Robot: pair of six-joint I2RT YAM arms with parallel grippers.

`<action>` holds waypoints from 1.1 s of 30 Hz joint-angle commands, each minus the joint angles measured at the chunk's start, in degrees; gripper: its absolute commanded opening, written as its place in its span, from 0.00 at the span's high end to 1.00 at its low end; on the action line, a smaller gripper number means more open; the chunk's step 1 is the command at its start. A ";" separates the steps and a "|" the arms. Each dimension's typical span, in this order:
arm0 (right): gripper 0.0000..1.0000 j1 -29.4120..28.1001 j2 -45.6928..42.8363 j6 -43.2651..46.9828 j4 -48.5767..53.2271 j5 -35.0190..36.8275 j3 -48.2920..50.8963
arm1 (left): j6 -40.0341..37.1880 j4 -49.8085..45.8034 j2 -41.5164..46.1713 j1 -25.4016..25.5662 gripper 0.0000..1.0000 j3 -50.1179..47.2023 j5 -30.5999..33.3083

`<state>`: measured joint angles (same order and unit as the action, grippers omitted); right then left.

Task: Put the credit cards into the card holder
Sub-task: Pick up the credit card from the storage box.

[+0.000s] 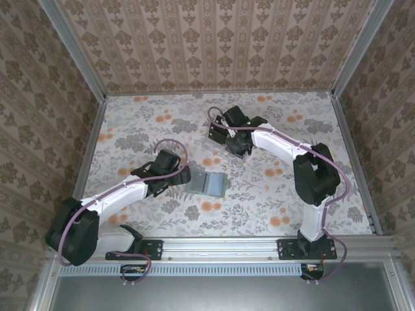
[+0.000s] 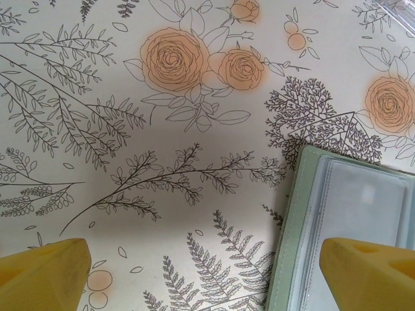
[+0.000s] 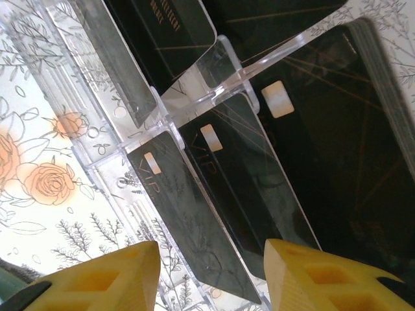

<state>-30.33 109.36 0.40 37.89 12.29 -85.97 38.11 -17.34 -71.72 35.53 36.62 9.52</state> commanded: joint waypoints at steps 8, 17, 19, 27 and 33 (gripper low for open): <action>0.54 0.05 3.96 3.25 3.19 3.28 -4.12 | 0.18 -0.50 1.27 -0.64 0.00 -1.62 -0.36; 0.61 0.40 4.19 3.92 4.86 0.32 -3.71 | 0.27 -0.19 1.32 -0.88 0.00 -1.99 -0.31; 0.64 0.44 3.54 3.66 4.57 -0.23 -3.25 | 0.28 -0.03 1.25 -0.81 0.00 -2.09 -0.41; 0.74 0.44 2.70 3.98 4.99 -1.35 -3.87 | 0.39 0.21 0.89 -0.81 0.00 -2.24 -0.48; 0.78 0.44 3.05 4.87 5.65 -2.21 -4.15 | 0.48 0.23 0.79 -0.81 0.00 -2.18 -0.40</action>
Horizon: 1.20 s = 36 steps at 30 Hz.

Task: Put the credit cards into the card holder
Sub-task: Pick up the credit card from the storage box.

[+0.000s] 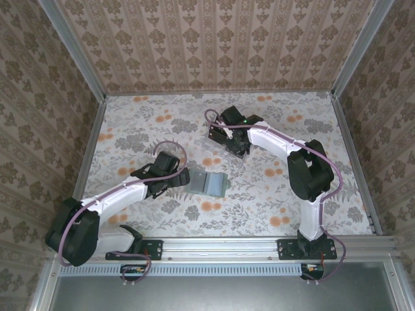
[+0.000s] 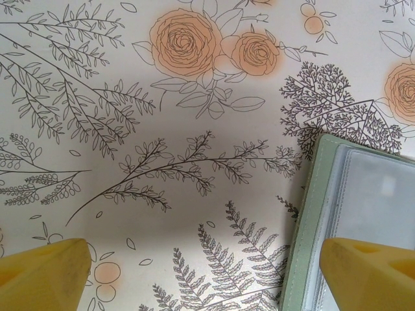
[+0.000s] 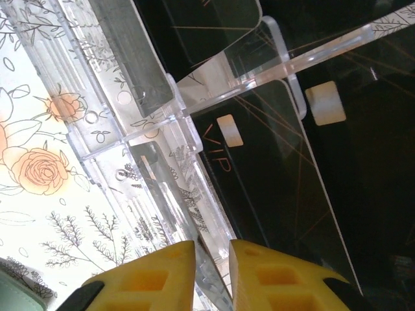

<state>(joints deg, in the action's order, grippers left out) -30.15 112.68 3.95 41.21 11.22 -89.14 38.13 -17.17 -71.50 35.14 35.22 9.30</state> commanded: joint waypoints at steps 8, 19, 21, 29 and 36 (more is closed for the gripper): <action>0.83 0.36 -0.23 2.33 2.71 -0.90 -1.59 | 0.45 0.29 0.14 -0.50 0.00 -0.84 -0.33; 0.92 0.67 -1.68 8.96 1.18 -7.23 -1.47 | 0.03 -0.03 0.14 -0.51 0.00 -0.34 -0.76; 0.95 0.72 -2.03 9.56 0.89 -7.69 -1.60 | -0.06 -0.14 0.30 -0.51 0.00 -0.24 -0.72; 1.00 0.72 -3.20 11.25 0.93 -8.65 -2.61 | -0.25 -0.45 0.64 -0.51 0.00 -0.11 -0.64; 1.00 0.71 -6.46 9.88 -0.44 -8.05 -2.23 | -0.34 -0.54 0.75 -0.51 0.00 -0.02 -0.51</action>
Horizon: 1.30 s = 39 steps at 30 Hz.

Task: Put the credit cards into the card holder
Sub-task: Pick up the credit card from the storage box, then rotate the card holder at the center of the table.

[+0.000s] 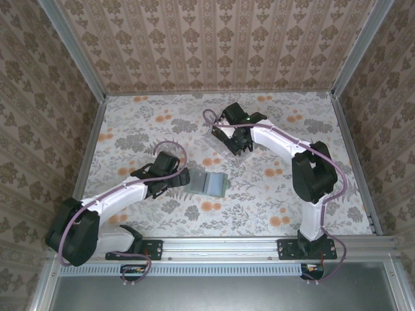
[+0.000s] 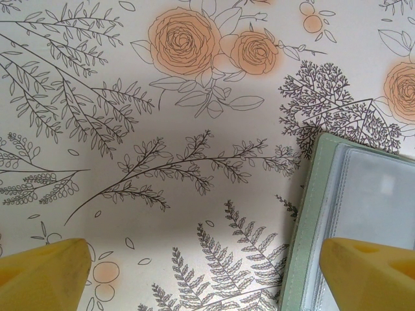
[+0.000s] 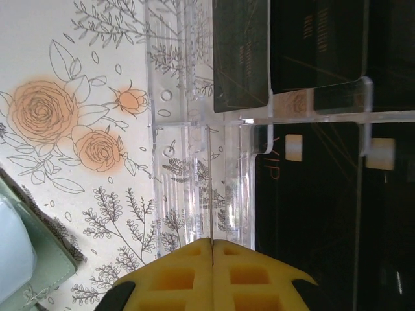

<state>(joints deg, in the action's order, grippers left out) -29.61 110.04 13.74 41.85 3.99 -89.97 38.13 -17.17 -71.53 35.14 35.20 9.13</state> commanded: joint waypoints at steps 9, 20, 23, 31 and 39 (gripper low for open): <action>1.00 -1.26 -13.48 -11.51 -4.00 -7.23 1.28 | -0.95 -0.69 0.25 -1.10 0.00 1.16 0.07; 1.00 -9.66 -25.66 -50.77 -27.99 -6.10 26.29 | 1.21 -2.14 -0.29 -2.17 0.00 2.76 2.27; 1.00 -13.35 -26.98 -61.04 -35.72 -1.29 33.65 | 1.42 -2.07 -0.30 -2.19 0.00 2.83 2.14; 1.00 -23.02 -26.14 -75.01 -40.67 16.13 41.41 | 1.26 -1.47 -0.37 -2.26 0.00 2.39 1.22; 1.00 -26.00 -21.76 -80.32 -40.81 20.20 41.29 | 1.62 -0.58 -1.16 -2.26 0.00 1.63 0.05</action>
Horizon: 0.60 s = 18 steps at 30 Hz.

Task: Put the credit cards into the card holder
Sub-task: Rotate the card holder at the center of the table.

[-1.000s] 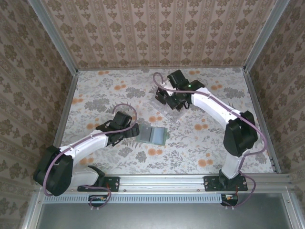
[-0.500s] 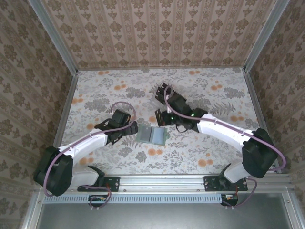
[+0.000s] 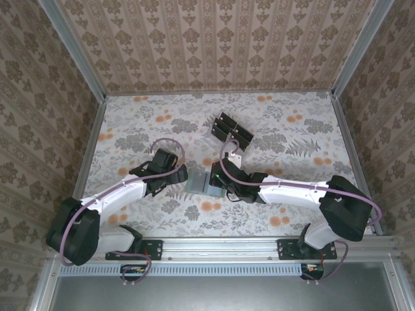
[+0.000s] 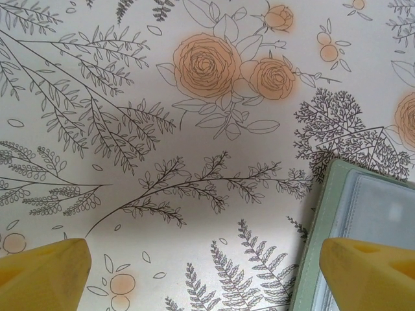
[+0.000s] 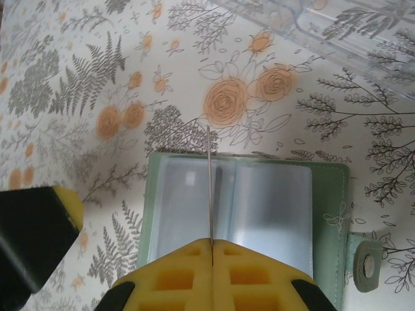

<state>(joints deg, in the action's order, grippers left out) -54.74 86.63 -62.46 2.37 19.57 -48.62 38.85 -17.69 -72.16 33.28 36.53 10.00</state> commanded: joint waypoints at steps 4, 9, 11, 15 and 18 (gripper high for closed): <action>1.00 -1.25 4.18 -4.55 -2.09 3.91 -0.69 | 1.16 0.38 -0.48 -0.32 0.00 -0.28 -0.95; 1.00 -1.33 6.55 -4.89 -2.63 2.31 -0.81 | 1.40 0.60 -0.44 -0.32 0.00 -0.55 -0.95; 1.00 -1.33 7.22 -5.04 -2.70 1.61 -0.60 | 1.43 0.71 -0.52 -0.32 0.00 -0.59 -1.04; 1.00 -1.25 7.62 -5.09 -1.81 0.94 0.67 | 1.35 0.82 -0.52 -0.32 0.00 -0.59 -1.12; 1.00 -0.86 6.83 -4.40 0.07 1.10 1.88 | 1.44 0.80 -0.57 -0.23 0.00 -0.50 -1.29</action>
<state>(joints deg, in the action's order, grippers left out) -55.75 93.73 -66.46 0.30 20.97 -48.31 39.09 -17.15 -72.38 33.28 36.51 9.15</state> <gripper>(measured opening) 0.068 0.997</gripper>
